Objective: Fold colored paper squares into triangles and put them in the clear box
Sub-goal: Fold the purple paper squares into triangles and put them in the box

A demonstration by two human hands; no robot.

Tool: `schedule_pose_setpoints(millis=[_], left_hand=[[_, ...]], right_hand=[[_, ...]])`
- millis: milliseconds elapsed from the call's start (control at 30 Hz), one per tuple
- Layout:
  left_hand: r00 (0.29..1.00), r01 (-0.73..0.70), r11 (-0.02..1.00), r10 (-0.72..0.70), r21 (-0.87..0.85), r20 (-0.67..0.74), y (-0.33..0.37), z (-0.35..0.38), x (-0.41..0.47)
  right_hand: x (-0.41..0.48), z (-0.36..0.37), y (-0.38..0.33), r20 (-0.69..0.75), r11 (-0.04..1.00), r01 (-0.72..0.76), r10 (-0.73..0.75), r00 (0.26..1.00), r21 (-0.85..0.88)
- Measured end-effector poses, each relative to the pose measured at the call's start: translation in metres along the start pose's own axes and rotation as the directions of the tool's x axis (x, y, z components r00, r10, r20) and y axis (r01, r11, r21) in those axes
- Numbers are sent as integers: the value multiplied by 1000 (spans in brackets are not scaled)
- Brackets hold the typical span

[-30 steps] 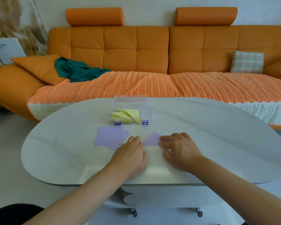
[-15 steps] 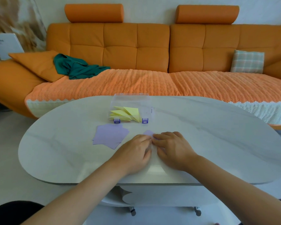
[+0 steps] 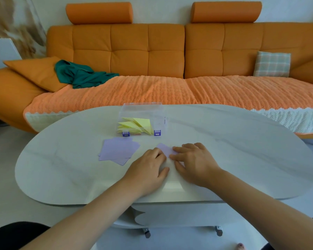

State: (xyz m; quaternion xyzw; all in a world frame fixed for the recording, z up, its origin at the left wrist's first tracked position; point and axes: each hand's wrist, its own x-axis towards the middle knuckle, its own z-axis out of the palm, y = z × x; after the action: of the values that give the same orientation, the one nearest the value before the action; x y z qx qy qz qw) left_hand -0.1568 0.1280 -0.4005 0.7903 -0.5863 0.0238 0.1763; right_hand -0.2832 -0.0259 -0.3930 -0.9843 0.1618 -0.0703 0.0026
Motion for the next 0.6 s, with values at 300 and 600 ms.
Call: schedule_pose_setpoints(millis=[300,600], left_hand=[[1000,9,998,-11,65,29,-1,-5,7],[999,22,994,-18,-106,32,-12,-4,18]], right_hand=[[-11,-11,14,-15,985,-158,159,987,68],[-12,-10,20,-110,984,-169,174,979,49]])
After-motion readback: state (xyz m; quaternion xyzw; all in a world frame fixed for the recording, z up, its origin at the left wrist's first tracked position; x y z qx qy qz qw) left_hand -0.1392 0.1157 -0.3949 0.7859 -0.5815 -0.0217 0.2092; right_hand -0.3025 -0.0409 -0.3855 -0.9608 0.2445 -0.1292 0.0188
